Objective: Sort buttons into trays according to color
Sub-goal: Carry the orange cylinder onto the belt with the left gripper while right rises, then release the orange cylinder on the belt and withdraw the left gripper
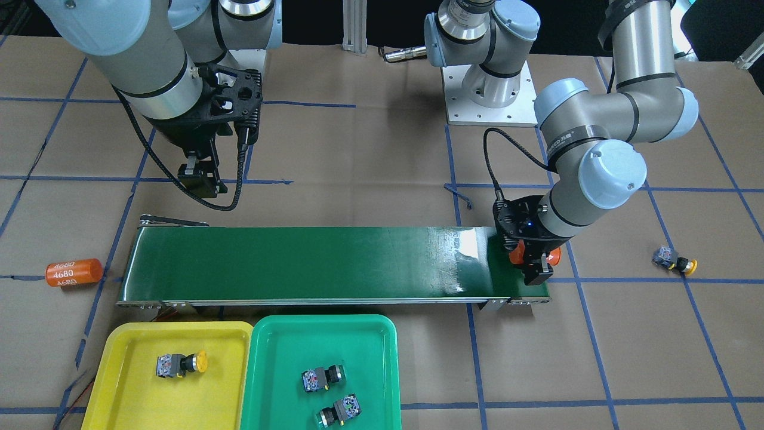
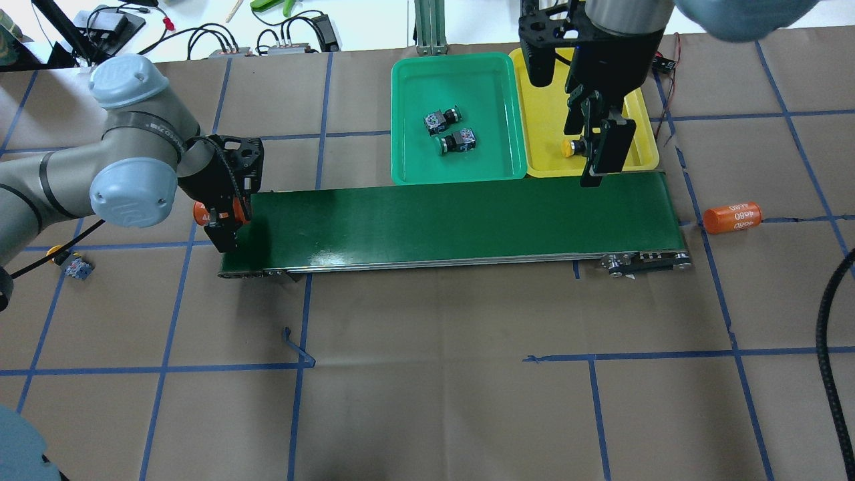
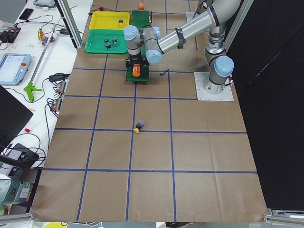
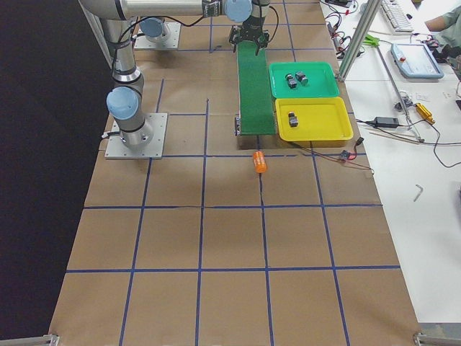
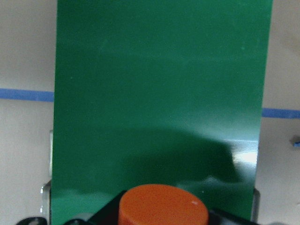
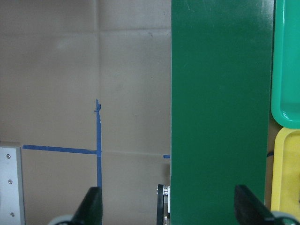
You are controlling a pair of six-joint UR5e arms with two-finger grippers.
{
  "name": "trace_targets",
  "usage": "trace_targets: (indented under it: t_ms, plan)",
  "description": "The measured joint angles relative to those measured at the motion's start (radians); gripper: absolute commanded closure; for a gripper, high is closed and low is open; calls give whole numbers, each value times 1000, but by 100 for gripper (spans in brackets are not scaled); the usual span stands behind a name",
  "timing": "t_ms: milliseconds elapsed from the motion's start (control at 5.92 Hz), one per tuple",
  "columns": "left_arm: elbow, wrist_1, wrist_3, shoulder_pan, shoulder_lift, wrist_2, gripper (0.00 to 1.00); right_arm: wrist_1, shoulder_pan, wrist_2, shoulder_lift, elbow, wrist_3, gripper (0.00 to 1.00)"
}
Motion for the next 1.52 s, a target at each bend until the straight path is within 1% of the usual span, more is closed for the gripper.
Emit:
trace_targets:
  t_ms: [169,338,507,676,1014,1182,1351,1520]
  plan:
    - [-3,9,-23,-17,-6,-4,42,-41,0,0,-15,43,2,0]
    - [-2,13,-36,-31,-5,-5,18,-55,0,-1,-20,58,4,0]
    - [-1,15,-39,-37,-6,-5,3,-58,1,-1,-20,62,5,0]
    - [1,15,-39,-39,-7,-4,2,-67,1,0,-20,63,6,0]
    - [11,15,-39,-39,-4,-3,2,-130,1,-1,-18,67,0,0]
    - [13,12,-41,-36,4,-2,2,-141,1,2,-19,73,1,0]
    - [18,7,-39,-14,19,3,2,-144,1,6,-20,82,4,0]
    - [25,1,-30,43,38,20,2,-145,1,8,-20,89,6,0]
